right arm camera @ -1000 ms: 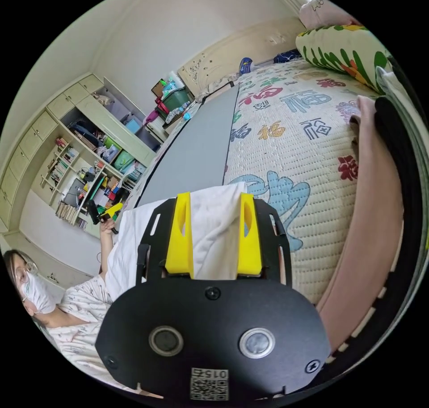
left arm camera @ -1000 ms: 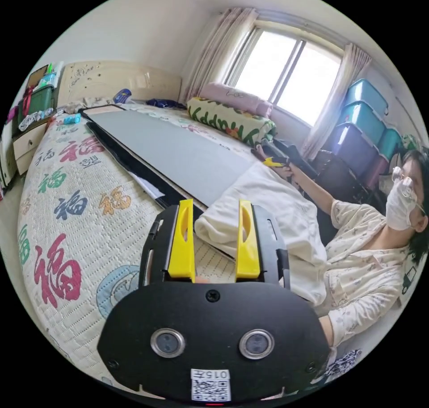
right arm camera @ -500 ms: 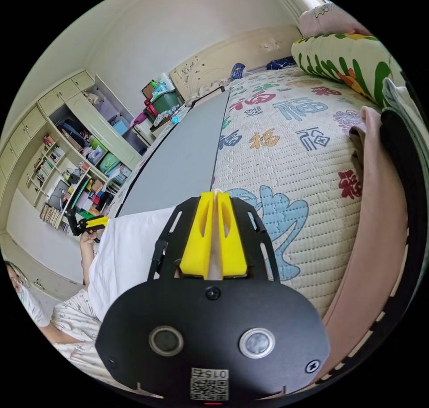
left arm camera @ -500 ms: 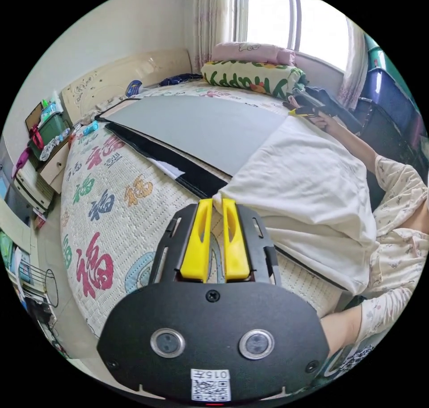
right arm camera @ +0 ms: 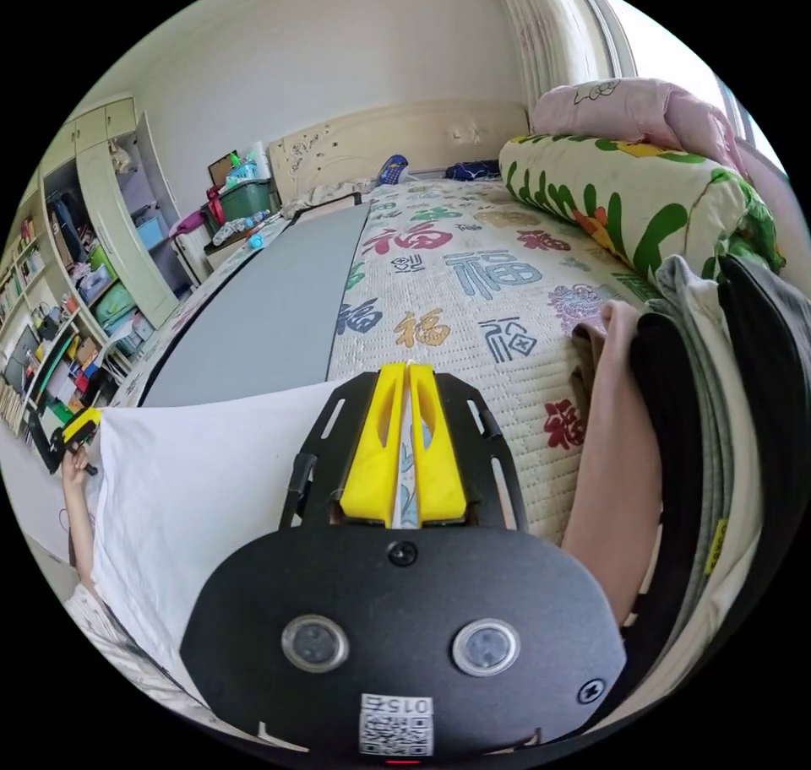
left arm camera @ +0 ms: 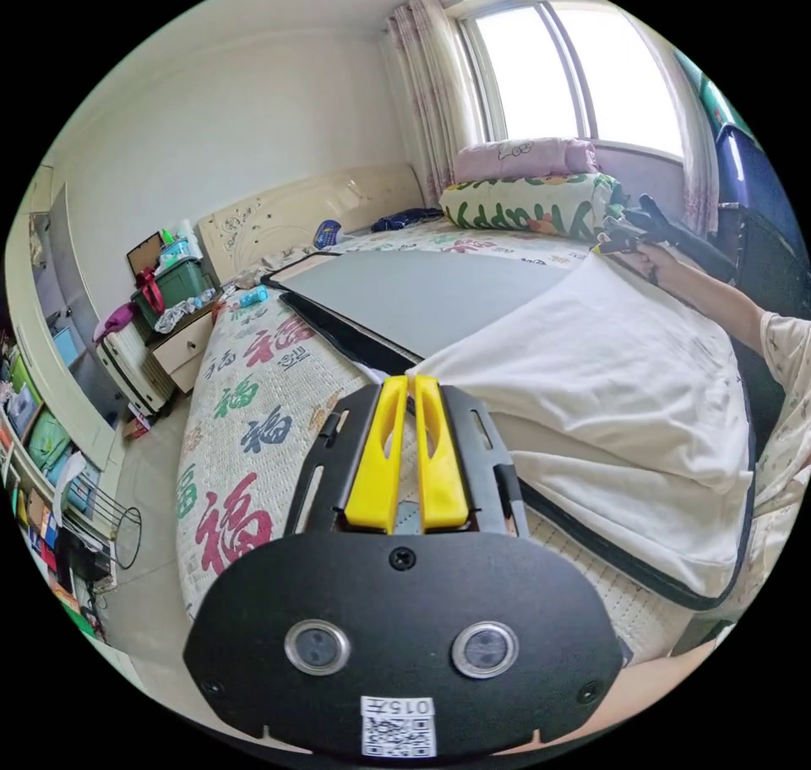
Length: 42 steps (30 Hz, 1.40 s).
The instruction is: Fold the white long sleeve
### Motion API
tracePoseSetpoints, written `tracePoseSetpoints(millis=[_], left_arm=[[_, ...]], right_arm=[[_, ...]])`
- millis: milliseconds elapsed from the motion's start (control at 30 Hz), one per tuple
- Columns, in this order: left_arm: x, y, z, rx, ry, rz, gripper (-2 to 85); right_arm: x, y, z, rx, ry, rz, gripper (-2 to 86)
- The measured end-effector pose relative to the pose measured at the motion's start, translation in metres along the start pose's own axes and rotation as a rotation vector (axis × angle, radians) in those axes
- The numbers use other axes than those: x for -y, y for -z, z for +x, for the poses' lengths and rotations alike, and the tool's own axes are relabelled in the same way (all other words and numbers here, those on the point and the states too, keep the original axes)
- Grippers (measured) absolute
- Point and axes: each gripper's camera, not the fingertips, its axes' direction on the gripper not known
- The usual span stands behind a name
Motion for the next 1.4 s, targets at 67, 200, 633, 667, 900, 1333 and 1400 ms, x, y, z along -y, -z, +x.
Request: tracePoseSetpoints(millis=[67,200,633,667,900,1333,1400], left_arm=[[0.002,-0.011,0.006,0.016,-0.005,-0.052,0.8],[0.005,-0.032,0.02,0.048,-0.031,-0.154,0.9],[0.006,-0.018,0.018,0.195,0.011,-0.179,-0.1],[0.005,-0.015,0.015,0.168,0.015,-0.166,-0.1],[0.006,0.008,-0.007,0.039,0.069,-0.061,0.0],[0.017,-0.005,-0.024,-0.01,-0.024,-0.107,1.2],[0.018,-0.004,-0.031,-0.013,-0.025,-0.106,1.3]], right_arm=[[-0.002,-0.03,-0.004,-0.003,-0.009,-0.053,0.3],[-0.03,-0.044,-0.02,-0.097,0.011,-0.043,0.5],[-0.308,0.063,-0.315,0.655,1.093,-0.057,8.9],[-0.339,0.062,-0.325,0.717,1.111,-0.071,9.0],[-0.44,0.026,-0.362,0.567,1.087,0.049,9.4],[-0.499,-0.054,-0.417,0.481,1.093,-0.092,1.8],[-0.504,-0.048,-0.414,0.524,1.06,-0.039,1.2]])
